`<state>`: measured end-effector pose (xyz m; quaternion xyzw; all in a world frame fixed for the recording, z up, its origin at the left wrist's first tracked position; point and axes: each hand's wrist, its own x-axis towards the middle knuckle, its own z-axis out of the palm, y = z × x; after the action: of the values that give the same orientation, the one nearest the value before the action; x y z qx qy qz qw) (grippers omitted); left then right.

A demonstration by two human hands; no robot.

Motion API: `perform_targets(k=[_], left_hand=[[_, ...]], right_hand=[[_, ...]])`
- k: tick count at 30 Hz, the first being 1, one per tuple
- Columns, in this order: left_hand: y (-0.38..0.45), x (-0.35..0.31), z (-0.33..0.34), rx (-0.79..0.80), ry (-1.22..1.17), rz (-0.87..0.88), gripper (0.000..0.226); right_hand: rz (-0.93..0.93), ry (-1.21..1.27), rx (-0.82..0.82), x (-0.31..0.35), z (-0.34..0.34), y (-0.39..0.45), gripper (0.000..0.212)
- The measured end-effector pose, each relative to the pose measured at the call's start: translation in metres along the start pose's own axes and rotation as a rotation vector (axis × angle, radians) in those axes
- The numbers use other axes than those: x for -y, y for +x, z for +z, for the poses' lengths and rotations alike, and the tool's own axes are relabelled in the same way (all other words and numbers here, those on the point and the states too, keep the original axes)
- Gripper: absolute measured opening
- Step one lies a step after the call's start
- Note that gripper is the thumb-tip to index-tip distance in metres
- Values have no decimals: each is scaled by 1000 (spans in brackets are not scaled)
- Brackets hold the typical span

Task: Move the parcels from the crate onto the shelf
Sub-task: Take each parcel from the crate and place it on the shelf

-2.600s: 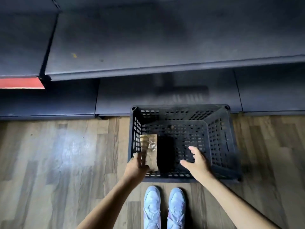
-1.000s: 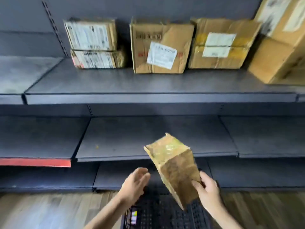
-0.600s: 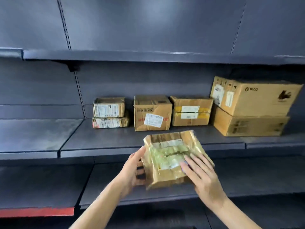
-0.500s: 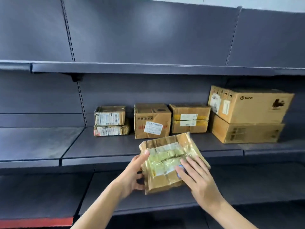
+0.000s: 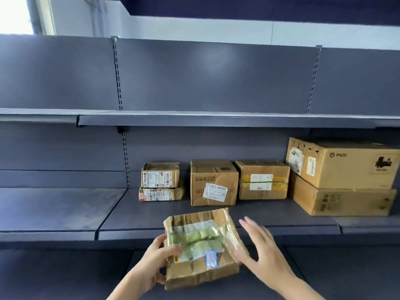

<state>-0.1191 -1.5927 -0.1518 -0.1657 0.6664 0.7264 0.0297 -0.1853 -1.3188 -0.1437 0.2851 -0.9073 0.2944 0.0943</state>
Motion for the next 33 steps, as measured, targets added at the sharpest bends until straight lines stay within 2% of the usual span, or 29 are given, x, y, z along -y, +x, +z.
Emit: perform_targets(k=[2,4,5,8,10,17,22,27,30,33], left_hand=[[0,1,-13,0,-24,18,79],[-1,-1,-19,5,-52,37,76],[-1,-4,-19,9,-59,50,77],[-4,-13,-13,34,-51,100,79],[-5,-18,-10,40,-43,129,80],[-3,-31,-2,63,-71,211,81],[-3,-35,-7,119,-35,214,74],[2,-24,-28,157,-59,174,77],[11,-18,-41,171,-81,160,77],[19,-15,-49,114,31,197,87]], right_hand=[[210,280,60,2,2,9,84],[345,402,107,4,9,18,83],[392,460,144,5,11,21,76],[358,568,184,10,20,28,26],[328,578,130,12,21,31,15],[311,575,39,21,17,42,20],[313,602,52,25,26,45,25],[327,614,67,39,44,44,36],[337,583,100,44,55,45,33],[354,579,80,48,58,45,29]])
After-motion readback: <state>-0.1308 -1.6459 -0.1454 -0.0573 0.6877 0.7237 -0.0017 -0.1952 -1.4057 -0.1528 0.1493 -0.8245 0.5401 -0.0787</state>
